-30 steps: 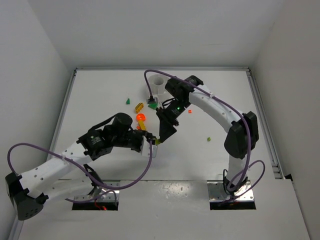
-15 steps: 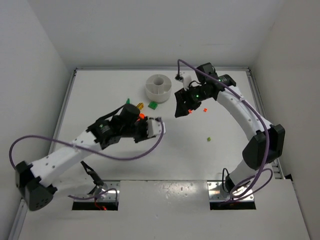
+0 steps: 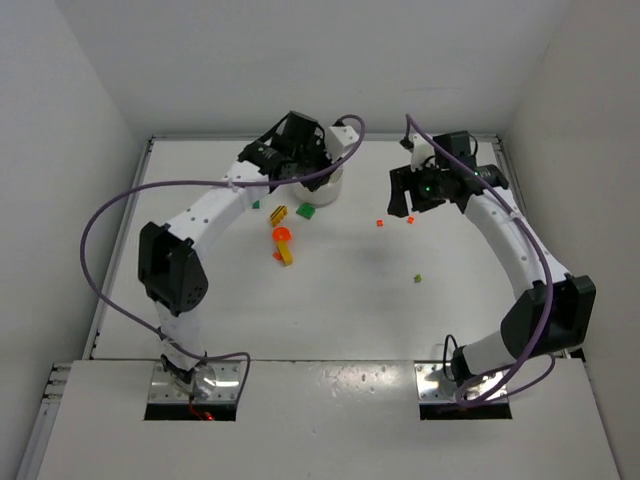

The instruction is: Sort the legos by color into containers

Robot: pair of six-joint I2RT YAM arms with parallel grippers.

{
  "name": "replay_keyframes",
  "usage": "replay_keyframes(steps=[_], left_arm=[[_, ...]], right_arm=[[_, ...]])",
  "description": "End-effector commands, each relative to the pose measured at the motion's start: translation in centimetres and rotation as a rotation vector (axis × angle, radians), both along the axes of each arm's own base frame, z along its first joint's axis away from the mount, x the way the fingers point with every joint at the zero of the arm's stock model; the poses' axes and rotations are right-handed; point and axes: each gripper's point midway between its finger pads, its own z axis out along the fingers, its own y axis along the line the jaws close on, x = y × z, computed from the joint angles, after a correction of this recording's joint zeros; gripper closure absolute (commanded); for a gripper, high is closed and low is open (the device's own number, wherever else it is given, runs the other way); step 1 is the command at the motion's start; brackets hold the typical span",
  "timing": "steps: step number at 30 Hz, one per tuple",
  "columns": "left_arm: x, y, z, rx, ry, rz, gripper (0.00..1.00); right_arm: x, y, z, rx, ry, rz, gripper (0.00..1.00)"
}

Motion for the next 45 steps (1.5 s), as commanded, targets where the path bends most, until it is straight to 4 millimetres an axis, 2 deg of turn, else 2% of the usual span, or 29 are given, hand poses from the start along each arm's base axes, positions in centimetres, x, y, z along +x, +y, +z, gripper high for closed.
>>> replay_keyframes(steps=[1, 2, 3, 5, 8, 9, 10, 15, 21, 35, 45], left_arm=[[1.9, -0.2, 0.3, -0.024, 0.019, 0.027, 0.77], [2.8, 0.0, -1.0, -0.013, 0.037, 0.038, 0.76], [3.6, 0.1, -0.7, -0.019, 0.026, 0.049, 0.76], [4.2, -0.4, -1.4, -0.021, 0.036, 0.040, 0.76], [5.9, -0.1, -2.2, -0.033, 0.049, 0.061, 0.76], [6.5, 0.1, -1.7, -0.042, 0.035, 0.070, 0.76], [6.9, -0.1, -2.5, -0.037, 0.044, 0.070, 0.76], [8.5, 0.1, -3.1, -0.023, 0.028, 0.090, 0.72], [9.3, -0.1, -4.5, -0.010, 0.040, 0.097, 0.72], [10.7, -0.9, -5.9, -0.014, 0.047, 0.103, 0.72], [10.9, -1.0, -7.2, -0.010, 0.068, 0.109, 0.62]], right_arm=[[0.7, -1.5, 1.2, 0.018, -0.062, -0.067, 0.31], [0.7, -1.9, 1.7, 0.033, -0.072, -0.073, 0.31], [0.6, -2.1, 1.3, 0.044, -0.056, -0.083, 0.31], [0.7, -2.7, 1.5, 0.067, -0.052, -0.093, 0.31], [0.9, -3.3, 1.3, 0.094, -0.037, -0.101, 0.31], [0.8, -3.1, 1.3, 0.103, -0.036, -0.093, 0.31], [0.9, -3.2, 1.3, 0.117, -0.022, -0.091, 0.31], [1.0, -2.9, 0.8, 0.160, 0.014, -0.073, 0.31], [1.0, -3.1, 0.9, 0.181, 0.025, -0.073, 0.31], [1.1, -3.0, 0.4, 0.202, 0.045, -0.067, 0.31], [0.9, -2.9, 0.2, 0.208, 0.055, -0.062, 0.31]])
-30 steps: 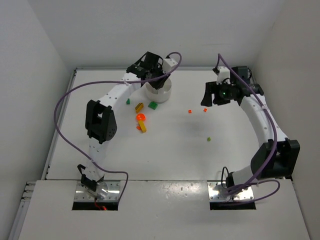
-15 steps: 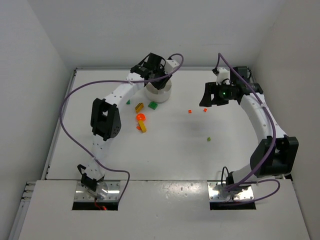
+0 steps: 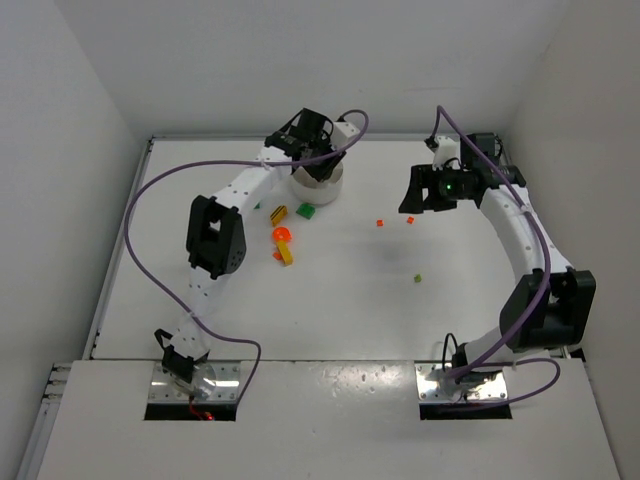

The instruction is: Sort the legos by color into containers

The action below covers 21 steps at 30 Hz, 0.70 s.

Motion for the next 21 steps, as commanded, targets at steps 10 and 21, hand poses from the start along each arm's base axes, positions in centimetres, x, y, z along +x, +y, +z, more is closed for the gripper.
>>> replay_keyframes(steps=[10, 21], left_arm=[[1.2, -0.4, 1.8, -0.041, -0.043, 0.024, 0.51], [-4.2, 0.5, 9.9, -0.190, -0.060, 0.026, 0.43]], right_arm=[[-0.2, 0.4, 0.7, 0.027, -0.024, 0.018, 0.30], [-5.6, -2.2, -5.4, -0.154, 0.157, 0.044, 0.39]])
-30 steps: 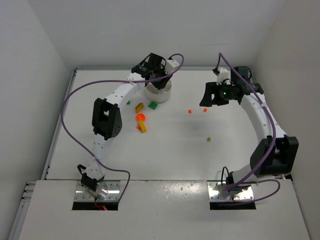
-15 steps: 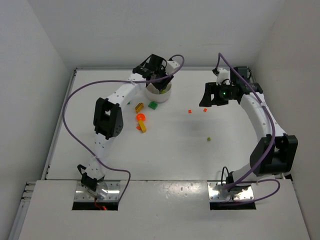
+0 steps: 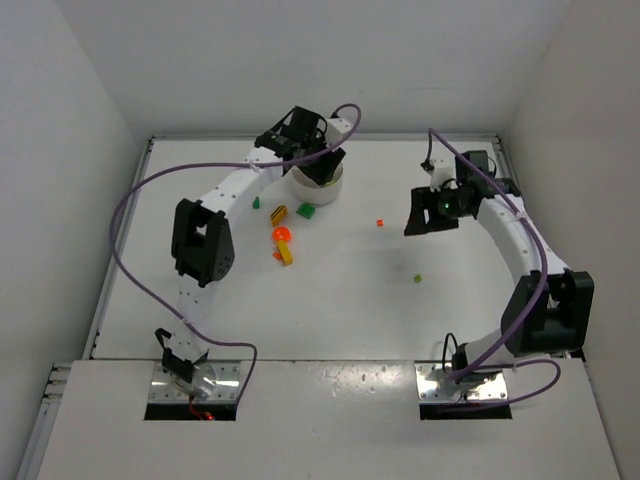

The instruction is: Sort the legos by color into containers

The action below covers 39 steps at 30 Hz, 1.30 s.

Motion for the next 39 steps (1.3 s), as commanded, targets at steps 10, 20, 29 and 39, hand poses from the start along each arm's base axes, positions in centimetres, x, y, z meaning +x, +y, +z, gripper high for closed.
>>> replay_keyframes(steps=[10, 20, 29, 39], left_arm=[[-11.3, 4.7, 13.2, -0.287, -0.156, 0.046, 0.35], [-14.9, 6.9, 13.6, -0.300, -0.195, 0.049, 0.33], [-15.3, 7.6, 12.8, -0.292, -0.199, 0.053, 0.32], [-15.2, 8.4, 12.1, -0.286, -0.194, 0.060, 0.31]], right_arm=[[-6.9, -4.3, -6.7, -0.282, 0.150, 0.029, 0.42], [-7.8, -3.6, -11.2, -0.296, 0.310, 0.022, 0.55], [-5.8, -3.8, -12.0, -0.378, 0.333, -0.021, 0.57], [-5.7, -3.4, -13.7, -0.440, 0.374, 0.006, 0.58]])
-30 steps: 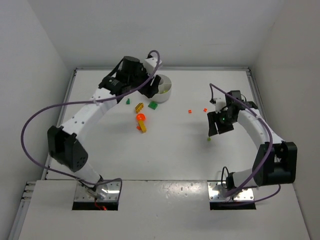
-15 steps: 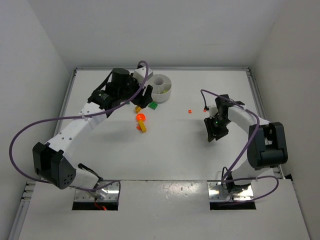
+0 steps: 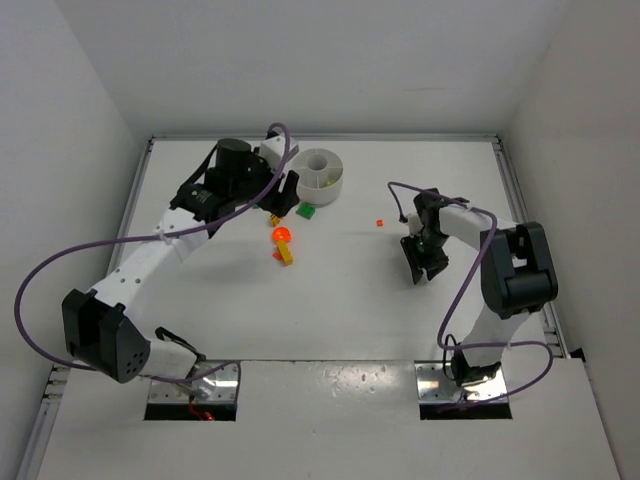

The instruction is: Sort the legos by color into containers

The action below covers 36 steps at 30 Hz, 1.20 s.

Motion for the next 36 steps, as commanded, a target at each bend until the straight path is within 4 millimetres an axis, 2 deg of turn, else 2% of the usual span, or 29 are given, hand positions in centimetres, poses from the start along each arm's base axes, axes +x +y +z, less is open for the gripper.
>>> replay_keyframes(steps=[1, 3, 7, 9, 13, 16, 18, 19, 20, 22, 23, 24, 25, 26, 27, 28, 29, 31, 32, 33, 34, 35, 36], left_arm=[[0.3, 0.7, 2.1, -0.034, -0.064, 0.006, 0.31], [0.2, 0.8, 2.1, -0.037, -0.070, 0.006, 0.31], [0.0, 1.6, 0.8, -0.026, -0.045, 0.025, 0.31], [-0.1, 2.2, 1.1, -0.029, -0.055, 0.036, 0.31], [0.3, 4.1, 0.3, -0.039, -0.028, 0.089, 0.31], [0.1, 4.7, 0.5, -0.042, -0.036, 0.103, 0.30], [-0.1, 5.6, 1.0, -0.050, -0.049, 0.120, 0.30], [0.1, 6.0, 1.0, -0.050, -0.049, 0.131, 0.30], [-0.2, 6.1, 1.1, -0.045, -0.060, 0.127, 0.30], [-0.4, 6.9, 0.6, -0.036, -0.055, 0.153, 0.29], [-0.5, 7.5, 0.2, -0.030, -0.053, 0.172, 0.29], [-0.7, 8.1, 0.1, -0.026, -0.055, 0.191, 0.27], [-0.8, 8.1, -0.4, -0.023, -0.045, 0.191, 0.27], [-1.0, 8.7, -0.7, -0.021, -0.041, 0.205, 0.26], [-0.9, 9.2, -0.4, -0.024, -0.050, 0.217, 0.26], [-1.1, 9.2, -1.0, -0.020, -0.037, 0.218, 0.26], [-0.8, 9.5, -0.8, -0.022, -0.046, 0.228, 0.26], [-0.7, 9.8, -1.1, -0.029, -0.041, 0.241, 0.26], [-0.7, 9.8, -1.1, -0.029, -0.041, 0.241, 0.25], [-0.7, 9.8, -1.1, -0.029, -0.041, 0.241, 0.25], [-0.5, 10.1, -1.4, -0.033, -0.026, 0.257, 0.25], [-0.4, 10.3, -1.5, -0.028, -0.027, 0.268, 0.25], [-0.3, 10.7, -1.5, -0.037, -0.021, 0.284, 0.25]], right_arm=[[1.9, 0.1, 0.6, -0.022, -0.049, -0.019, 0.58], [2.0, 0.4, 0.3, -0.022, -0.049, -0.010, 0.61], [1.9, 0.4, -0.4, -0.026, -0.024, -0.010, 0.68], [2.1, 0.4, -0.5, -0.027, -0.021, -0.010, 0.73], [2.5, 0.9, -0.9, -0.008, -0.006, -0.008, 0.81], [2.9, 1.3, -0.8, 0.012, -0.003, -0.007, 0.88], [4.1, 2.0, -0.1, 0.044, -0.025, -0.006, 0.90], [3.8, 2.3, 0.0, 0.064, -0.009, -0.004, 0.91], [5.1, 2.9, 1.0, 0.091, -0.051, 0.008, 0.91], [6.3, 4.9, 3.1, 0.188, -0.095, 0.041, 0.93], [8.3, 5.9, 4.9, 0.231, -0.156, 0.052, 0.93], [9.2, 7.6, 6.7, 0.302, -0.192, 0.079, 0.94], [10.4, 8.4, 8.1, 0.342, -0.231, 0.067, 0.94], [13.1, 10.1, 11.0, 0.408, -0.334, 0.091, 0.94], [14.3, 11.3, 12.1, 0.441, -0.373, 0.099, 0.95], [16.4, 12.1, 14.4, 0.478, -0.441, 0.078, 0.95], [17.3, 13.5, 14.6, 0.522, -0.446, 0.086, 0.95], [20.2, 15.3, 17.1, 0.583, -0.538, 0.073, 0.97], [20.9, 16.4, 17.7, 0.609, -0.567, 0.088, 0.97], [22.1, 17.5, 17.5, 0.624, -0.593, 0.102, 0.97], [23.1, 18.4, 18.6, 0.638, -0.629, 0.121, 0.97], [23.4, 19.3, 18.5, 0.634, -0.634, 0.133, 0.97], [24.2, 19.4, 18.2, 0.625, -0.640, 0.129, 0.97]])
